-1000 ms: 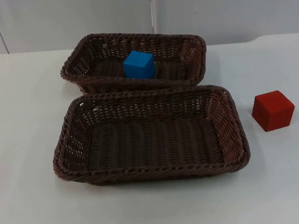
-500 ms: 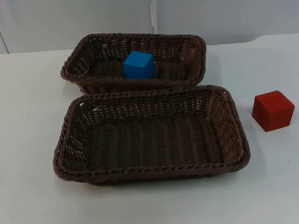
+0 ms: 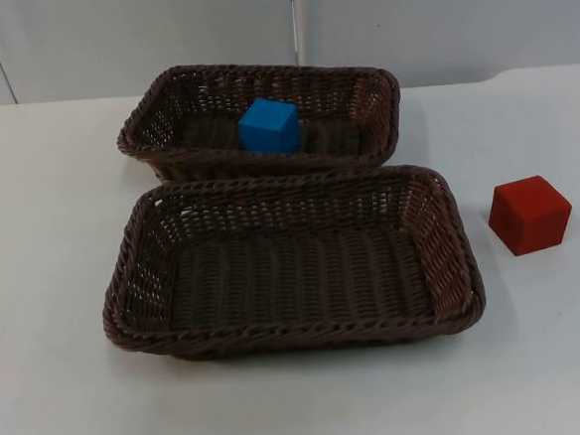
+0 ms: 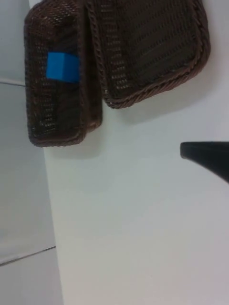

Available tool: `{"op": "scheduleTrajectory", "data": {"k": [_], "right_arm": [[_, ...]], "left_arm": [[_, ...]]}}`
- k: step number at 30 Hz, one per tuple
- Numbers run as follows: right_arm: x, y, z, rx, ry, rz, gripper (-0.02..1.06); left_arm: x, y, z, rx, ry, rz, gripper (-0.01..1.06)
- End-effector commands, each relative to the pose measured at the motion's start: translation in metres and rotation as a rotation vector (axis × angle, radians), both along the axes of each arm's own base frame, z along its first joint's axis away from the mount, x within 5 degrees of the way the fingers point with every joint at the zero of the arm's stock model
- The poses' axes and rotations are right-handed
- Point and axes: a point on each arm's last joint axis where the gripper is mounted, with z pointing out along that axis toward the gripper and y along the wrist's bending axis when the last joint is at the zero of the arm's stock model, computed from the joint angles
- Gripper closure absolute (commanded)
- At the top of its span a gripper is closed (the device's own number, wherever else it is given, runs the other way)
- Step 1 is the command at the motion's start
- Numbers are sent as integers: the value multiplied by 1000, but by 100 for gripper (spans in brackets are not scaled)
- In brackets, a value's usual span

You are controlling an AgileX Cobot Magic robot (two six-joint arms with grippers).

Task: Pick up one cube with the left hand and place it into the upper basket. Pick up one cube with the right hand and place it into the lower basket.

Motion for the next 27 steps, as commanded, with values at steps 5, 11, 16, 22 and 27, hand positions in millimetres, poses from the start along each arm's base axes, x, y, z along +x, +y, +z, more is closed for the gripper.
{"op": "scheduleTrajectory", "data": {"k": [5, 11, 16, 22, 27], "right_arm": [[0, 0, 0, 1, -3, -3, -1], [0, 0, 0, 1, -3, -3, -1], [0, 0, 0, 1, -3, -3, -1], [0, 0, 1, 2, -10, -3, -1], [0, 0, 19, 4, -25, -3, -1]], "left_arm": [[0, 0, -1, -14, -3, 2, 20], [0, -1, -1, -20, 0, 1, 20], [0, -1, -1, -28, 2, -1, 20], [0, -1, -1, -28, 2, -1, 20], [0, -1, -1, -29, 0, -1, 20]]}}
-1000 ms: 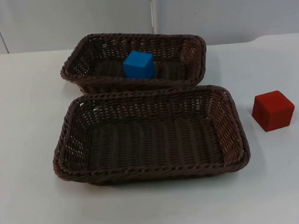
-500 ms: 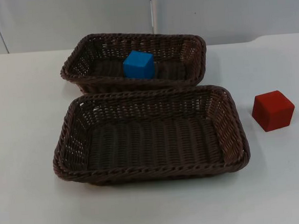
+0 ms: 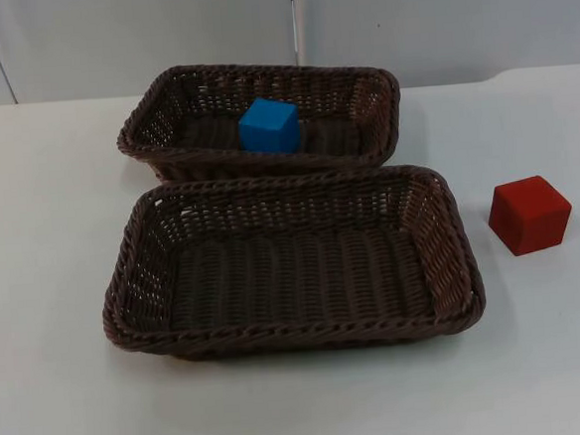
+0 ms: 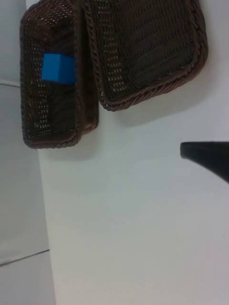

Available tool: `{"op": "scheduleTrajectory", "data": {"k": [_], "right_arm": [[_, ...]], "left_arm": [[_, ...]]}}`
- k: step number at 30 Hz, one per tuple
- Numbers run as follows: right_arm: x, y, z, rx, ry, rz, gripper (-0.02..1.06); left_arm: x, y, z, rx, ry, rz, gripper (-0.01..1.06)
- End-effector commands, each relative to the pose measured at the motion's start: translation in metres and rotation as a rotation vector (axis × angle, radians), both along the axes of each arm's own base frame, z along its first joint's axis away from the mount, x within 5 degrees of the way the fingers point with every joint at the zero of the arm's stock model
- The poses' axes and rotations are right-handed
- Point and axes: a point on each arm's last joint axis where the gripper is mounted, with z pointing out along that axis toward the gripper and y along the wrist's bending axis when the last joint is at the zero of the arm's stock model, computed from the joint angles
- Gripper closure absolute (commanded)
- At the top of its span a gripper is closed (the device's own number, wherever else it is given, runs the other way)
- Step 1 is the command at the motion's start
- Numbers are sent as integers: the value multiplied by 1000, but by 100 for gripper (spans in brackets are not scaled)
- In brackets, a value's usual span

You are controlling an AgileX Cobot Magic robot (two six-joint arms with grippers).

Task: Pick up one cube with the left hand and place it into the upper basket. Pick up one cube with the right hand and place it into the lower basket.

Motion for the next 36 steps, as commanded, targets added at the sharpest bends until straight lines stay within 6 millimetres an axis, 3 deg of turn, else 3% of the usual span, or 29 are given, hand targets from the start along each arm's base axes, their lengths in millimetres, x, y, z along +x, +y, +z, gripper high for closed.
{"op": "scheduleTrajectory", "data": {"k": [1, 7, 12, 13, 18, 20, 23, 24, 28, 29, 33, 34, 36], "right_arm": [[2, 0, 11, 2, -8, -3, -1], [27, 4, 31, -13, 87, -3, -1], [70, 9, 45, -35, 232, -4, -1], [70, 9, 45, -35, 232, -4, -1], [122, 17, 49, -48, 392, 7, -1], [132, 19, 50, -52, 411, 17, -1], [165, 25, 45, -71, 491, 46, -1], [165, 25, 45, -71, 491, 46, -1], [219, 33, 30, -121, 591, 87, -1], [219, 33, 30, -121, 591, 87, -1], [262, 41, 11, -153, 676, 117, -1], [262, 41, 11, -153, 676, 117, -1], [282, 49, 1, -166, 713, 139, -1]], "left_arm": [[0, -1, -1, -18, -5, -3, 20], [0, -1, -1, -18, -5, -3, 20], [0, -1, -1, -18, -5, -3, 20], [0, -1, -1, -18, -5, -3, 20], [-1, -1, -1, -20, 0, -3, 20], [-1, -1, -1, -20, 0, -3, 20], [-1, -1, -1, -24, 4, -4, 20], [-1, -1, -1, -24, 4, -4, 20], [-1, -1, -1, -24, 4, -4, 20], [-1, -1, -1, -24, 4, -4, 20], [-1, -1, -1, -24, 4, -4, 20], [-1, -1, -1, -24, 4, -4, 20], [-1, -1, -1, -24, 4, -4, 20]]}}
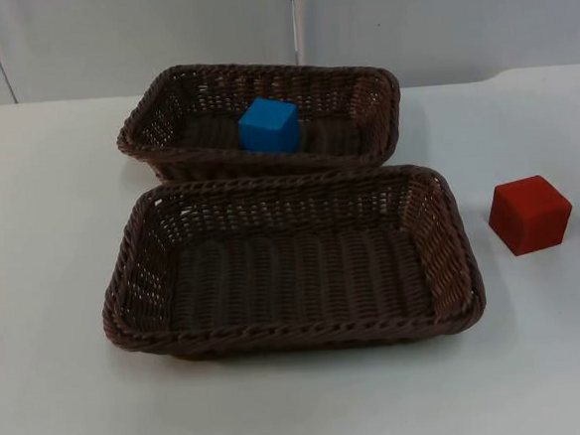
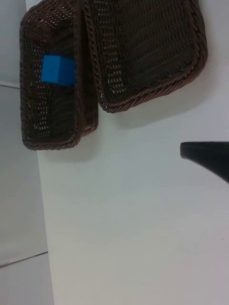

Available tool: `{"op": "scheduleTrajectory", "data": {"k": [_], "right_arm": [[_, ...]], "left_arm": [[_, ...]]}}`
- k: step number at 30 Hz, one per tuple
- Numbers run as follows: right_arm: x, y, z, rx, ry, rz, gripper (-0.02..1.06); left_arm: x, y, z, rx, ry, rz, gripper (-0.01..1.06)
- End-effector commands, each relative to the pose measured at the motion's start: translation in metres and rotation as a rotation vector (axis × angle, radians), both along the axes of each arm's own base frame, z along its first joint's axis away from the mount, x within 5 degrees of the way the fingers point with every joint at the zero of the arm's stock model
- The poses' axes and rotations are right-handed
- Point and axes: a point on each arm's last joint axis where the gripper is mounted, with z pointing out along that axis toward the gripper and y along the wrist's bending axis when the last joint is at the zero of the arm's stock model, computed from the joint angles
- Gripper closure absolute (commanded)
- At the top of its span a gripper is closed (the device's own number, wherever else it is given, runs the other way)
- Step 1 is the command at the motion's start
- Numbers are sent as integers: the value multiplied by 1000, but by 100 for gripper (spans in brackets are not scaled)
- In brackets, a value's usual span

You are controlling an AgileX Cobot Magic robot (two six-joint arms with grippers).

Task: Pick up one cube with the left hand and place it into the upper basket. Pick up one cube with the right hand and place it into the lower basket.

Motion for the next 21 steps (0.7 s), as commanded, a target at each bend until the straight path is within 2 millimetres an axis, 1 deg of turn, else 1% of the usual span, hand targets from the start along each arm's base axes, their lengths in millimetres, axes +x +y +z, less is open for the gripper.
{"op": "scheduleTrajectory", "data": {"k": [1, 2, 3, 6, 7, 9, 11, 12, 13, 17, 18, 21], "right_arm": [[18, 10, -6, -8, 0, 48, -1], [28, 17, -11, -13, 3, 74, -1], [28, 17, -11, -13, 3, 74, -1], [57, 35, -27, -17, -19, 120, -1], [57, 35, -27, -17, -19, 120, -1], [71, 42, -41, -14, -16, 130, -1], [82, 45, -56, -17, -6, 129, -1], [86, 46, -64, -18, 0, 129, -1], [86, 46, -64, -18, 0, 129, -1], [98, 49, -85, -14, -11, 125, -1], [98, 49, -85, -14, -11, 125, -1], [105, 53, -100, 14, -14, 108, -1]], "left_arm": [[-1, -1, -1, -15, 1, -2, 20], [-1, -1, -1, -15, 1, -2, 20], [-1, -1, -1, -15, 1, -2, 20], [0, -1, 0, -24, -7, -4, 20], [0, -1, 0, -24, -7, -4, 20], [0, -1, 0, -24, -7, -4, 20], [0, -1, 0, -24, -7, -4, 20], [0, -1, 0, -24, -7, -4, 20], [0, -1, 0, -24, -7, -4, 20], [0, -1, 0, -22, -10, -4, 20], [0, -1, 0, -22, -10, -4, 20], [0, -1, 0, -22, -10, -4, 20]]}}
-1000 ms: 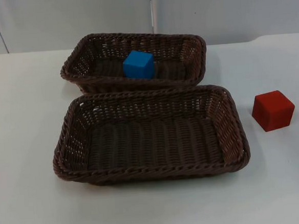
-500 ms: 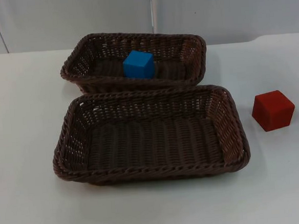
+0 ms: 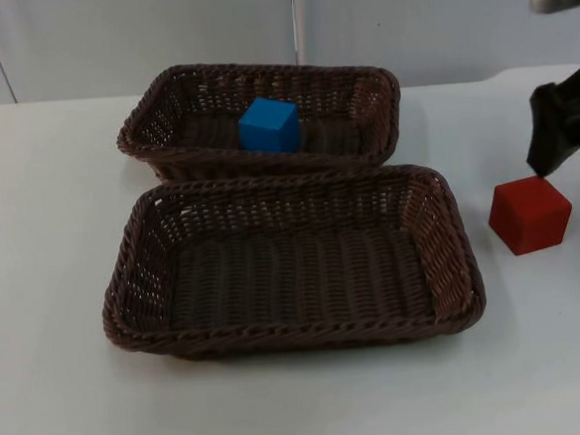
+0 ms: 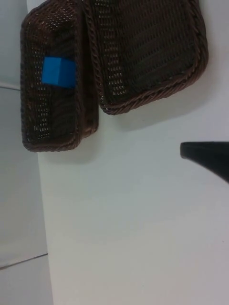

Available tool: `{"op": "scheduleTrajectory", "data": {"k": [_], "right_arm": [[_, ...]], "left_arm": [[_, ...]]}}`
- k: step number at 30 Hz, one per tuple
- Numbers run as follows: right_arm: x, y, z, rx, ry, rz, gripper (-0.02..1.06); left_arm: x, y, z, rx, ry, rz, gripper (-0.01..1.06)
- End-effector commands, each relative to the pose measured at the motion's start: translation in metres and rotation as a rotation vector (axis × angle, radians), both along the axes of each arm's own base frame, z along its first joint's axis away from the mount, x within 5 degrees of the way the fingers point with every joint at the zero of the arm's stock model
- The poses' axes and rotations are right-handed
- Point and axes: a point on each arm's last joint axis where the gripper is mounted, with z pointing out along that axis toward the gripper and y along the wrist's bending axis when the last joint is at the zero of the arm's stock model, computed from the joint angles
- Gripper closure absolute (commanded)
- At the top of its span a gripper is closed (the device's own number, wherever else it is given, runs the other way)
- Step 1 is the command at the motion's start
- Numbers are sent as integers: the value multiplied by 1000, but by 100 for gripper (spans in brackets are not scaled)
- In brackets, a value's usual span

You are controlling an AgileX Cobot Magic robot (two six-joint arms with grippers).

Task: Pick up one cube with the left hand and place it into the upper basket. Pick up one cube with the right hand and place it into the lower basket.

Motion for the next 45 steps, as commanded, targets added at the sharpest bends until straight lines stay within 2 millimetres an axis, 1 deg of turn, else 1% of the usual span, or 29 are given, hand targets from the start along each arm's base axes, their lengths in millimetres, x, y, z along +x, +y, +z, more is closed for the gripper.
{"op": "scheduleTrajectory", "data": {"k": [1, 3, 4, 8, 9, 14, 15, 18, 22, 25, 27, 28, 29, 30, 32, 34, 35, 37, 39, 40, 41, 44, 45], "right_arm": [[5, 5, -2, 27, -25, -6, -1], [9, 6, -11, 37, -39, -15, -1], [9, 6, -11, 37, -39, -15, -1], [14, 8, -31, 49, -6, -32, -1], [14, 8, -31, 49, -6, -32, -1], [20, 10, -59, 47, 11, -43, -1], [20, 10, -59, 47, 11, -43, -1], [22, 12, -71, 66, 24, -66, -1], [23, 12, -77, 72, 21, -74, -1], [24, 12, -76, 73, 11, -75, 0], [24, 12, -76, 74, 7, -75, 3], [25, 12, -76, 74, 6, -75, 7], [25, 12, -76, 74, 6, -75, 13], [25, 12, -76, 74, 6, -75, 13], [25, 12, -76, 75, 3, -75, 26], [25, 12, -76, 76, -3, -76, 45], [25, 12, -76, 76, -3, -76, 45], [26, 12, -75, 77, -11, -76, 66], [26, 12, -69, 82, -28, -78, 90], [26, 12, -69, 82, -28, -78, 90], [26, 12, -59, 88, -46, -77, 105], [24, 12, -34, 98, -95, -68, 105], [24, 12, -34, 98, -95, -68, 105]], "left_arm": [[0, -1, 0, -16, -10, -2, 20], [0, -1, 0, -16, -10, -2, 20], [0, -1, 0, -16, -10, -2, 20], [0, -1, 0, -13, -14, -2, 20], [0, -1, 0, -13, -14, -2, 20], [0, 0, 0, -10, -18, -2, 20], [0, 0, 0, -10, -18, -2, 20], [0, 0, 0, -11, -19, -2, 20], [0, 0, 0, -11, -20, -2, 20], [0, 0, 0, -11, -20, -2, 20], [0, 0, 0, -11, -20, -2, 20], [0, 0, 0, -11, -20, -2, 20], [0, 0, 0, -11, -20, -2, 20], [0, 0, 0, -11, -20, -2, 20], [0, 0, 0, -11, -20, -2, 20], [0, 0, 0, -11, -20, -2, 20], [0, 0, 0, -11, -20, -2, 20], [0, 0, 0, -11, -20, -2, 20], [0, 0, 0, -9, -20, -1, 20], [0, 0, 0, -9, -20, -1, 20], [0, 0, 0, -9, -20, -1, 20], [0, 0, 0, -9, -20, -1, 20], [0, 0, 0, -9, -20, -1, 20]]}}
